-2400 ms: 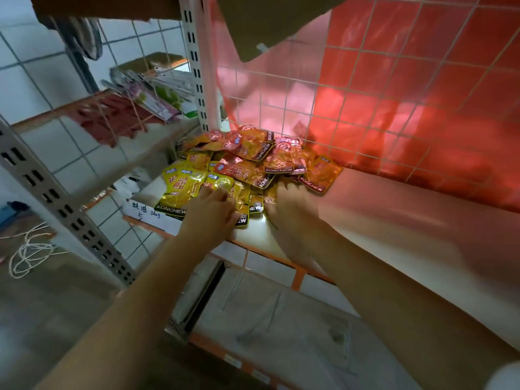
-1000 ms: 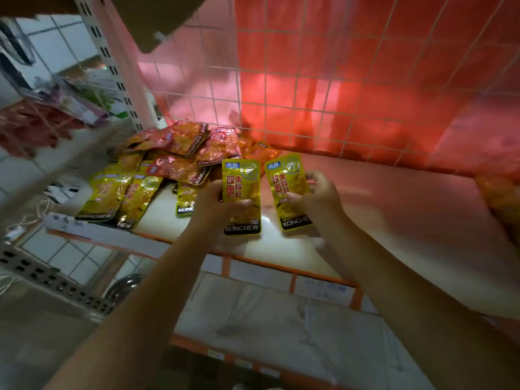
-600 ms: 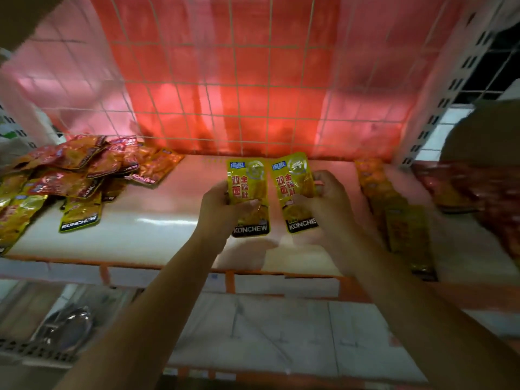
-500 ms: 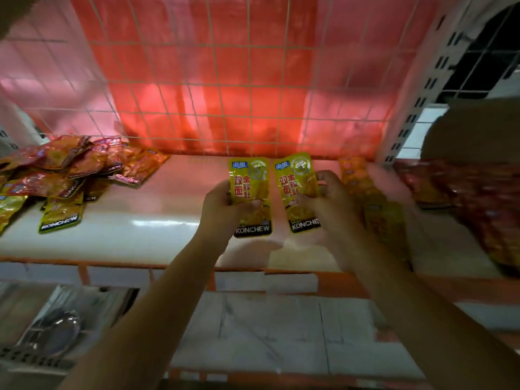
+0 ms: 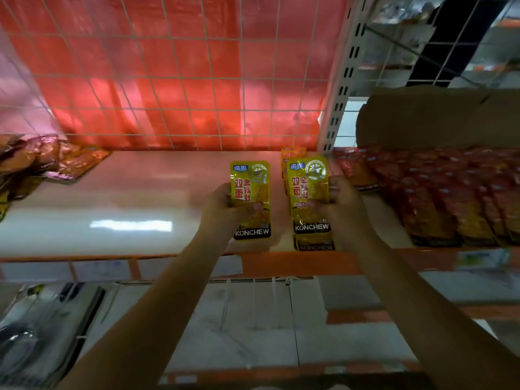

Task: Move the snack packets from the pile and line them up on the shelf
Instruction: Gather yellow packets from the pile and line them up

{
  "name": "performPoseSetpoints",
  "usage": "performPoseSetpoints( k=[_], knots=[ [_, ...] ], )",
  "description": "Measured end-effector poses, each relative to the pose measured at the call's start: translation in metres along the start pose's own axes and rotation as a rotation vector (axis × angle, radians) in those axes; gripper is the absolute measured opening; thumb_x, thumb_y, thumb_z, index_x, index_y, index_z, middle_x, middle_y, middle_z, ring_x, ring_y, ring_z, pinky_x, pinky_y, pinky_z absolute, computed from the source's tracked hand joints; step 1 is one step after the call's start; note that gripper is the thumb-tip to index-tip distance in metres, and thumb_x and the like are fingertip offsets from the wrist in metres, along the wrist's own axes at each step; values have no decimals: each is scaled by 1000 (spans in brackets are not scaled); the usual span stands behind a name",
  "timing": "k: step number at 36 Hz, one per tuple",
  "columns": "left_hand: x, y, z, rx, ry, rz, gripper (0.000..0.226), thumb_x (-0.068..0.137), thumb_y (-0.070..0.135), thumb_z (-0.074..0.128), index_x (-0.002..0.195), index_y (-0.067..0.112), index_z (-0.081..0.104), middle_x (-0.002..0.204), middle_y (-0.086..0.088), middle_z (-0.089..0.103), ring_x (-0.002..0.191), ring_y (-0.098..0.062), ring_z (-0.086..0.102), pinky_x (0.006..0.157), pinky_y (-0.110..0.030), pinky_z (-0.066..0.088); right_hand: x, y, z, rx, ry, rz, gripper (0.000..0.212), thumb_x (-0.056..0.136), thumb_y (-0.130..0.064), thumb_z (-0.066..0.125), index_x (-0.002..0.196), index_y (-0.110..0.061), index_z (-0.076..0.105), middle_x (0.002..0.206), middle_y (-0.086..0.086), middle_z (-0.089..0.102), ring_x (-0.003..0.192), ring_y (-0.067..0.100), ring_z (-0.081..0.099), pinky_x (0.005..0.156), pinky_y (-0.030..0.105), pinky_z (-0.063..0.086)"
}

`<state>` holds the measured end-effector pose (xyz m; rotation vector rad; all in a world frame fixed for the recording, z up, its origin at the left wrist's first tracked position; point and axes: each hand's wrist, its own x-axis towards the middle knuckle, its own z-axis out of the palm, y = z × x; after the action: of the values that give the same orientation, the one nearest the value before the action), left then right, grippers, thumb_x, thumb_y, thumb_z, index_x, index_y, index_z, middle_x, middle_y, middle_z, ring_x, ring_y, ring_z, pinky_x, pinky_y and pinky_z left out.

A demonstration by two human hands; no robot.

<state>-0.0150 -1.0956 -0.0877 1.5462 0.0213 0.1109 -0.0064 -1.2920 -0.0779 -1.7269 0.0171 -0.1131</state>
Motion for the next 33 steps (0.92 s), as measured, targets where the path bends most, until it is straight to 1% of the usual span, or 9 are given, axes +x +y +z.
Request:
performPoseSetpoints(
  k=[3, 6, 8, 12, 16, 22, 26, 30, 33],
  knots=[
    [-1, -1, 4, 8, 2, -3, 33, 71, -14, 68, 82, 16, 61, 61, 14, 69, 59, -1, 65, 61, -19, 55, -2, 4, -3, -50, -20, -15, 37, 75, 5, 71, 91, -22, 53, 91, 3, 66, 89, 24, 66, 76, 40, 54],
    [-1, -2, 5, 15, 4, -10, 34, 71, -14, 69, 80, 18, 61, 62, 12, 69, 60, -2, 65, 64, -23, 55, -6, 10, -6, -124, -15, -54, 41, 71, 4, 75, 85, -26, 51, 86, -7, 64, 84, 17, 64, 72, 30, 53],
    [-1, -1, 6, 22, 7, -15, 33, 70, -13, 70, 81, 18, 62, 64, 11, 70, 64, -7, 66, 71, -31, 55, -10, 12, -9, -201, -20, -96, 40, 69, 1, 77, 91, -21, 52, 86, -16, 60, 81, 8, 61, 66, 15, 49],
    [-3, -2, 7, 15, 15, -31, 34, 70, -13, 70, 82, 18, 63, 66, 10, 71, 70, -14, 66, 78, -39, 54, -18, 13, -14, -314, -7, -180, 56, 71, 1, 76, 120, -10, 51, 93, -15, 57, 92, 13, 59, 65, 6, 42],
    [-4, -2, 10, 16, 31, -33, 33, 70, -12, 70, 82, 18, 63, 64, 12, 70, 66, -10, 66, 74, -34, 55, -23, 19, -16, -431, 29, -232, 70, 71, -5, 78, 133, -14, 47, 119, 4, 62, 107, 17, 58, 80, 19, 42],
    [-3, -2, 13, 32, 42, -47, 34, 71, -12, 69, 81, 19, 63, 65, 11, 70, 64, -6, 67, 70, -31, 55, -24, 20, -15, -482, 8, -185, 65, 74, -14, 78, 131, -18, 48, 119, 2, 62, 108, 16, 58, 83, 22, 44],
    [-1, -4, 14, 64, 80, -81, 32, 73, -10, 69, 82, 19, 62, 75, 3, 68, 69, -13, 64, 70, -31, 53, -26, 20, -9, -529, -4, -152, 61, 74, -24, 77, 128, -20, 50, 113, 2, 61, 105, 19, 58, 87, 38, 50],
    [2, -3, 14, 87, 103, -139, 31, 77, -9, 66, 78, 21, 58, 77, 0, 63, 71, -16, 61, 71, -32, 51, -32, 16, -10, -705, -5, -112, 60, 80, -29, 71, 132, -18, 44, 119, 3, 47, 104, 12, 48, 78, 22, 36],
    [7, -5, 12, 112, 94, -206, 31, 79, -13, 57, 79, 17, 59, 78, -6, 64, 77, -28, 62, 77, -42, 52, -35, 12, -12, -858, 9, -103, 59, 81, -35, 70, 131, -17, 44, 119, 4, 40, 112, 18, 43, 77, 20, 26]
  ],
)
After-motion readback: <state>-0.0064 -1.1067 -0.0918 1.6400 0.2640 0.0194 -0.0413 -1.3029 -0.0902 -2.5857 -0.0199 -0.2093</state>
